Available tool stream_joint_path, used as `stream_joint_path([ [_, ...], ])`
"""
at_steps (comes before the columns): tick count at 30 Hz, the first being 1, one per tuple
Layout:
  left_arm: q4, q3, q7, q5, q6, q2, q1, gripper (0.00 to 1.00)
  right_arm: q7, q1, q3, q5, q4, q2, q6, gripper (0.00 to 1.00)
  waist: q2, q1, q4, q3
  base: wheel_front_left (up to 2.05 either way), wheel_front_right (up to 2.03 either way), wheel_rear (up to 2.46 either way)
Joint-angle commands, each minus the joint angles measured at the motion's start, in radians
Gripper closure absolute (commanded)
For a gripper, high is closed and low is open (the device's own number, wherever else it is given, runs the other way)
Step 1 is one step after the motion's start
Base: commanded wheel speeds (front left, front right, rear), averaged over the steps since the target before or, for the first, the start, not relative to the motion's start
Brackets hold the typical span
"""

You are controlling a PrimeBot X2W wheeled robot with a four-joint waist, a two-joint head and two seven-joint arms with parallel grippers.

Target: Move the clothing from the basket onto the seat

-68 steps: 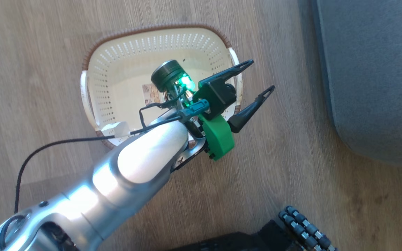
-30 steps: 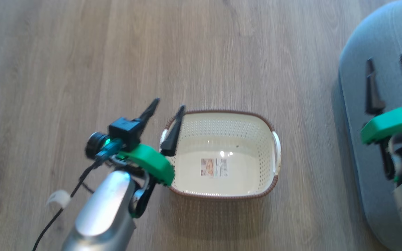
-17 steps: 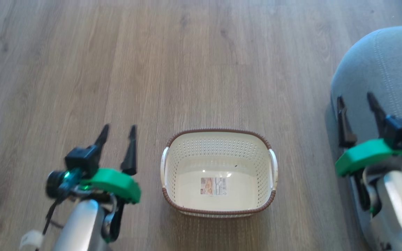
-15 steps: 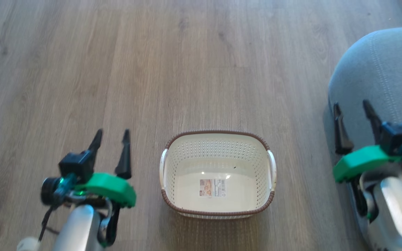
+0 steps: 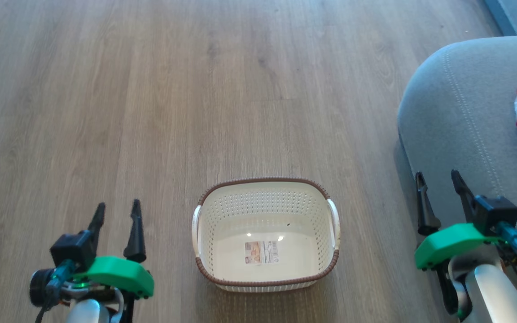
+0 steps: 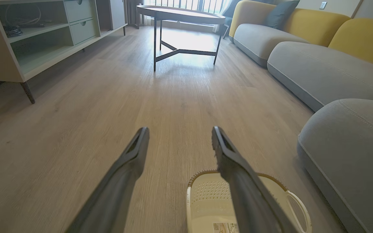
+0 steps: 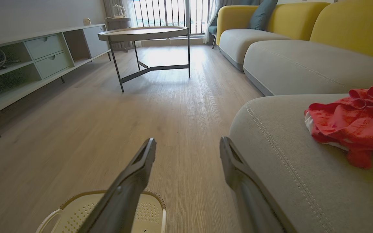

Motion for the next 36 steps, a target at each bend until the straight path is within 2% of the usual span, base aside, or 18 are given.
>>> stream_joint_path([
  [1, -0.047, 0.050, -0.005, 0.008, 0.006, 0.003, -0.018, 0.00, -0.005, 0.003, 0.006, -0.012, -0.039, 0.004, 0.007, 0.00, -0.0001, 0.0001, -0.012, -0.007, 0.00, 0.00, 0.00],
  [22, -0.044, 0.060, -0.005, -0.002, 0.025, 0.002, 0.015, 0.00, -0.005, 0.034, -0.018, -0.036, -0.063, 0.023, 0.007, 0.00, -0.0001, 0.0001, -0.015, -0.001, 0.00, 0.00, 0.00],
  [36, -0.123, 0.056, -0.005, 0.012, 0.034, 0.002, 0.027, 0.00, -0.005, 0.031, -0.035, -0.042, -0.135, 0.038, 0.007, 0.00, -0.0001, 0.0001, -0.018, 0.006, 0.00, 0.00, 0.00],
])
